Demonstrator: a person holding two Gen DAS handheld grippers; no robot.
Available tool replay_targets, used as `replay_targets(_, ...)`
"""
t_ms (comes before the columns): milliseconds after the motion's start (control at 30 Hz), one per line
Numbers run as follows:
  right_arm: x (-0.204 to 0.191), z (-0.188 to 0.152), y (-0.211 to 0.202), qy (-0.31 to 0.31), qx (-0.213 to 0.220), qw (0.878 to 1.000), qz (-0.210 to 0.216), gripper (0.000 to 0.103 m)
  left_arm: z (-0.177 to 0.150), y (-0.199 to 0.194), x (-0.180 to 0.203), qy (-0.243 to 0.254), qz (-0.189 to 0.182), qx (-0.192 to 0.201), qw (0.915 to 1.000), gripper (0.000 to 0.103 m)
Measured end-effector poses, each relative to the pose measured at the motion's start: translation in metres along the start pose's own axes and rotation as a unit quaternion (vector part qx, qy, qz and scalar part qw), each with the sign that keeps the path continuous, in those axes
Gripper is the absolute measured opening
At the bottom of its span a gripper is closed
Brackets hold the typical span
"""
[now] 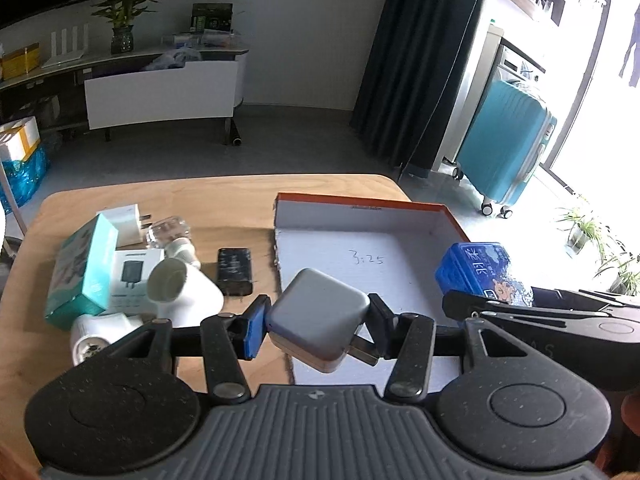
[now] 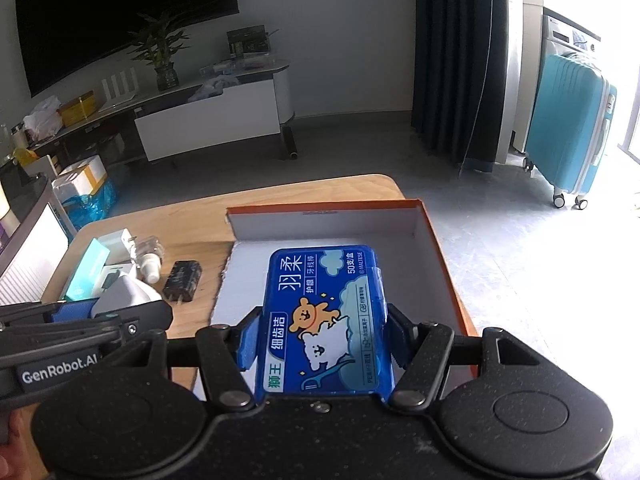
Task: Organize rigid objects
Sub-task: 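Carry both items over the box lid and open both grippers to drop them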
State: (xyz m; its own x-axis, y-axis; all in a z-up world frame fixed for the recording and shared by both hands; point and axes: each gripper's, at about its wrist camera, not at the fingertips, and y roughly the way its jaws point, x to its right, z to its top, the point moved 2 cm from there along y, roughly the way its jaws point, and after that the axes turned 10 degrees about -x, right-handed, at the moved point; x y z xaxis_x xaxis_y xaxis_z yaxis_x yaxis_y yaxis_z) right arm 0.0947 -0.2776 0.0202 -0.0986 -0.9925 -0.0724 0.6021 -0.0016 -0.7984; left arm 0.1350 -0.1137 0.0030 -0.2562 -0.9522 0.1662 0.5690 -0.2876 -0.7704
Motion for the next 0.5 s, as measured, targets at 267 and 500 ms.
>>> replay_targets(267,0.014,0.008,0.008,0.008,0.0,1.0,-0.005,0.074,0.009,0.013,0.012,0.008,-0.002,-0.007,0.9999,0.052)
replay_targets(500,0.024,0.022,0.02,0.007,-0.004,1.0,-0.007,0.074,0.018,0.027,0.017,0.006,-0.002,-0.013,0.9999,0.052)
